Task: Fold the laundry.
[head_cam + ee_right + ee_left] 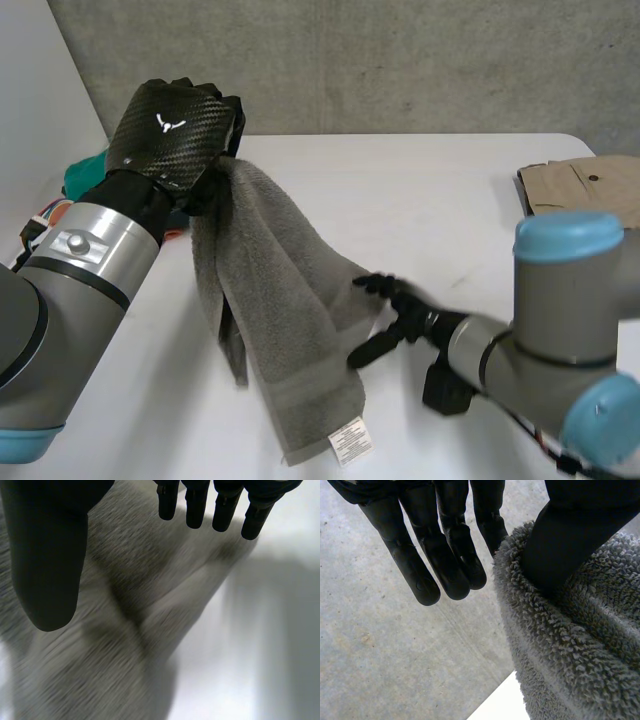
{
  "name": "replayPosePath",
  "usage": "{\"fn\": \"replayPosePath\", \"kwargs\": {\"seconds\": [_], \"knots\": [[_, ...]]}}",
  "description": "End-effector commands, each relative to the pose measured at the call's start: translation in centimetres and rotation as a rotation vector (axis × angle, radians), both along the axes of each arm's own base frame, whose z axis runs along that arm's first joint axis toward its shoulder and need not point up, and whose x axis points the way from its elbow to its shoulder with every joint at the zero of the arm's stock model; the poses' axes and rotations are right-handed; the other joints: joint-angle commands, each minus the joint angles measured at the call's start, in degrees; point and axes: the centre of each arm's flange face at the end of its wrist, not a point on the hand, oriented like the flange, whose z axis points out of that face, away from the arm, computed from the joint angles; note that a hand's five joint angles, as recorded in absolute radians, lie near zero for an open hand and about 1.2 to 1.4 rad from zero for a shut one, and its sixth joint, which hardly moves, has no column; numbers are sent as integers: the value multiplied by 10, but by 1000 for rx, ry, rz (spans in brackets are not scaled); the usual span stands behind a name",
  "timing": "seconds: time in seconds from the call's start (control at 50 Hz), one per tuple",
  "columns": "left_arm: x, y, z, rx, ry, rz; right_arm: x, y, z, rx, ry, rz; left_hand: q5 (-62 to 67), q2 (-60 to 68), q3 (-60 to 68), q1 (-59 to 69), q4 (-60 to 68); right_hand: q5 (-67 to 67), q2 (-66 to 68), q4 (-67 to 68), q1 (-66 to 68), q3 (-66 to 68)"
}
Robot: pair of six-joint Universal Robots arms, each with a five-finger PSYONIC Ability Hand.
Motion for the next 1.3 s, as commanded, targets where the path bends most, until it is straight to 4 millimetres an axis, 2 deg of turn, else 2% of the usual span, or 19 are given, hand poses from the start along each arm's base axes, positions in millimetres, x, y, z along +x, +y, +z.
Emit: {"fn": "replayPosePath", "kwargs": {"seconds": [0.02, 0.12, 0.18, 0.22, 0.24, 0.28, 0.4, 0.5, 0.56, 0.62, 0.8, 0.84, 0.88, 0.9, 0.96, 1.02, 1.16, 1.24, 1.3], "knots": [[0, 0, -8, 19, -11, 1, 16, 33, 1, -48, -45, 63, 147, 114, 117, 135, 112, -24, -15, -18, -26, -15], [0, 1, -7, 18, -8, 1, 31, 33, -5, -108, -48, 58, 147, 114, 117, 135, 112, 156, 165, 162, 153, 165], [-1, 3, -5, 11, -9, -2, 40, 30, -12, -124, -34, 43, 147, 114, 117, 135, 112, 406, 415, 412, 403, 415], [0, 3, -2, 6, -6, -2, 41, 27, -14, -131, -10, 16, 147, 114, 117, 135, 112, 671, 680, 677, 669, 680], [0, 4, -2, 7, -7, -5, 39, 25, -13, -134, 4, -3, 147, 114, 117, 135, 112, 673, 682, 679, 670, 682], [0, 3, -2, 8, -9, -5, 34, 19, -7, -155, 26, -55, 147, 114, 117, 135, 112, 673, 682, 679, 670, 682], [2, -3, -15, 53, -33, -8, -3, -40, 75, -513, 69, -163, 147, 114, 117, 135, 112, 673, 682, 679, 670, 682], [-7, -13, -47, 146, -84, -67, -15, -79, 101, -778, 253, -31, 147, 114, 117, 135, 112, 673, 682, 679, 670, 682], [-18, -21, -73, 213, -115, -115, -17, -98, 97, -809, 357, 40, 147, 114, 117, 135, 112, 673, 682, 679, 670, 682], [-33, -27, -99, 267, -140, -154, -15, -115, 73, -749, 431, 97, 147, 114, 117, 135, 112, 673, 682, 679, 670, 682], [-61, -65, -135, 314, -134, -88, -1, -152, 7, -690, 554, 188, 147, 114, 117, 135, 112, 673, 682, 679, 670, 682], [-64, -70, -133, 324, -120, -70, 0, -161, 1, -715, 587, 171, -65, -98, -95, -78, -100, 668, 677, 674, 665, 676], [-65, -69, -131, 340, -118, -72, -2, -167, 3, -739, 609, 144, -282, -315, -312, -295, -317, 336, 345, 342, 333, 345], [-64, -65, -127, 358, -125, -82, -3, -169, 6, -757, 626, 118, -431, -464, -461, -444, -466, -14, -4, -8, -16, -5], [-60, -59, -116, 378, -140, -82, -7, -167, 25, -793, 638, 82, -553, -586, -583, -565, -588, -27, -18, -21, -30, -18], [-47, -54, -95, 390, -133, -48, -11, -160, 43, -821, 634, 78, -553, -586, -583, -565, -588, -27, -18, -21, -30, -18], [4, -29, -48, 456, -39, 124, -24, -130, 87, -918, 675, 126, -553, -586, -583, -565, -588, -27, -18, -21, -30, -18], [35, -12, -47, 548, 20, 211, -36, -116, 92, -932, 784, 197, -553, -586, -583, -565, -588, -27, -18, -21, -30, -18], [54, 4, -60, 656, 46, 255, -45, -107, 83, -898, 893, 296, -553, -586, -583, -565, -588, 6, 15, 12, 4, 15]]}}
